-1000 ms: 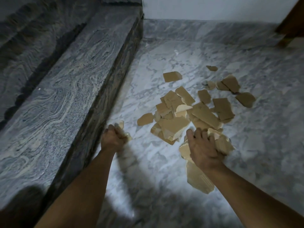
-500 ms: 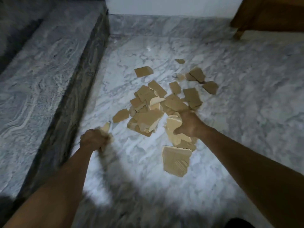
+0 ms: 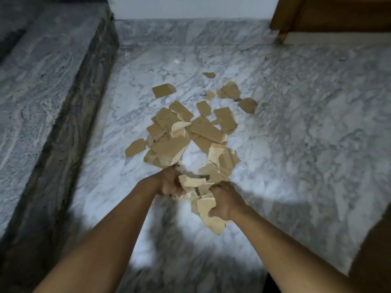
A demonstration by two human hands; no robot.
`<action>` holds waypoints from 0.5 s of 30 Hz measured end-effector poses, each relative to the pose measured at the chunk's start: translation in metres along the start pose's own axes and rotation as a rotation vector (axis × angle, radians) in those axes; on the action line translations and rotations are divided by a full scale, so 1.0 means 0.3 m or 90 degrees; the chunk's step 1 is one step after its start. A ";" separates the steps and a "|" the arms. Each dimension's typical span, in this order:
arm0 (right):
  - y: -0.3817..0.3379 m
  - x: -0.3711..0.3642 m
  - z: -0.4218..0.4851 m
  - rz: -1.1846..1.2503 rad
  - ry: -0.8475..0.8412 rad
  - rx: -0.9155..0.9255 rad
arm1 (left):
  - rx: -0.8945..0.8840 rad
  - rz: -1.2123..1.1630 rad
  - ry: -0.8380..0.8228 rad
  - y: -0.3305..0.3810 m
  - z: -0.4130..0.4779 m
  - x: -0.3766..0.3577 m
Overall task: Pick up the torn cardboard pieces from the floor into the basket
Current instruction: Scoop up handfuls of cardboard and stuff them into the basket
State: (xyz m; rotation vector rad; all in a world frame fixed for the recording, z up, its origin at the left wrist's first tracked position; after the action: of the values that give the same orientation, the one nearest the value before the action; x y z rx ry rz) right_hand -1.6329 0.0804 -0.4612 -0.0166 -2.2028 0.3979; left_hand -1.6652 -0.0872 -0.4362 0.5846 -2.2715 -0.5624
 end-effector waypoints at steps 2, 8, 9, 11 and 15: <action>0.008 -0.002 -0.008 0.033 0.028 -0.003 | -0.018 0.092 0.045 0.029 0.013 -0.030; 0.021 -0.021 -0.020 0.101 0.051 -0.024 | -0.124 0.217 0.152 0.057 0.047 -0.092; 0.031 -0.025 -0.023 0.129 0.044 -0.030 | -0.130 0.219 0.159 0.067 0.048 -0.098; 0.055 -0.027 -0.028 0.173 0.010 -0.039 | -0.125 0.211 0.153 0.080 0.052 -0.112; 0.092 -0.004 -0.032 0.132 -0.040 -0.023 | -0.064 0.145 0.132 0.059 0.060 -0.123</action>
State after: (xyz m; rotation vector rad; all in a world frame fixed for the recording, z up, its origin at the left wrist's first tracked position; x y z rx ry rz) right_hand -1.6282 0.1089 -0.4648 -0.2563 -2.2777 0.4794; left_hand -1.6590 -0.0485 -0.4578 0.3129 -2.0652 -0.4765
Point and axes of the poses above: each hand's wrist, its own z-axis towards the middle knuckle, its own x-axis out of the back of the hand, y = z × x, the point moved 8 cm from there along z, towards the middle knuckle, and after that the axes turned 4 degrees about y, right-handed, at the moved point
